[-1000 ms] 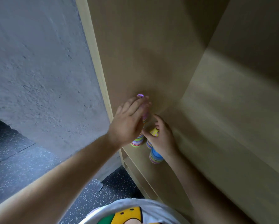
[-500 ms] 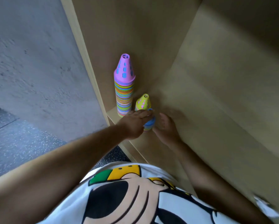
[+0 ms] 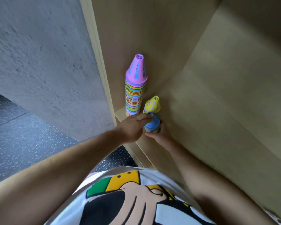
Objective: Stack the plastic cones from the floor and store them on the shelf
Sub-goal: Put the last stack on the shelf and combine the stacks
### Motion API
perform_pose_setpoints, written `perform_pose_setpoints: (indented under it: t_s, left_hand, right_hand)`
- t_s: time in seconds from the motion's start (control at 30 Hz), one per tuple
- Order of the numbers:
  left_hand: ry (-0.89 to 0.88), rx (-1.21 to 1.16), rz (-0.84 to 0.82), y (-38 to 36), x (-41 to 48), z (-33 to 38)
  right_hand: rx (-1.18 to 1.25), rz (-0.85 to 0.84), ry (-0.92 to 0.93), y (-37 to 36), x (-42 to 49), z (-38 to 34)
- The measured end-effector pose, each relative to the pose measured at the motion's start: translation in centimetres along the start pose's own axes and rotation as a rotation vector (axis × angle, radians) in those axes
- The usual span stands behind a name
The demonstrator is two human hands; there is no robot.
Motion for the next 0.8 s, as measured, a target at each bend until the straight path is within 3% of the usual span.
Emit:
perform_pose_setpoints:
  t_s: [0.2, 0.37, 0.8]
  left_hand:
    - [0.061, -0.154, 0.033, 0.1, 0.1, 0.8]
    - [-0.068, -0.204, 0.110, 2.0, 0.4, 2.4]
    - [-0.381, -0.029, 0.444, 19.9, 4.1, 9.5]
  right_hand:
    - [0.116, 0.051, -0.031, -0.5, 0.1, 0.9]
    - [0.157, 0.144, -0.022, 0.8, -3.5, -1.6]
    - [0.132, 0.268, 0.418, 7.5, -10.5, -21.7]
Point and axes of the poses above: each hand's wrist, its own x-axis towards the middle knuckle, its own y-axis out of the back of the hand, z = x × y, the point moved 5 cm from there along x, towards the middle knuckle, and after that the axes turned 4 degrees about -x, right-handed, at the moved point
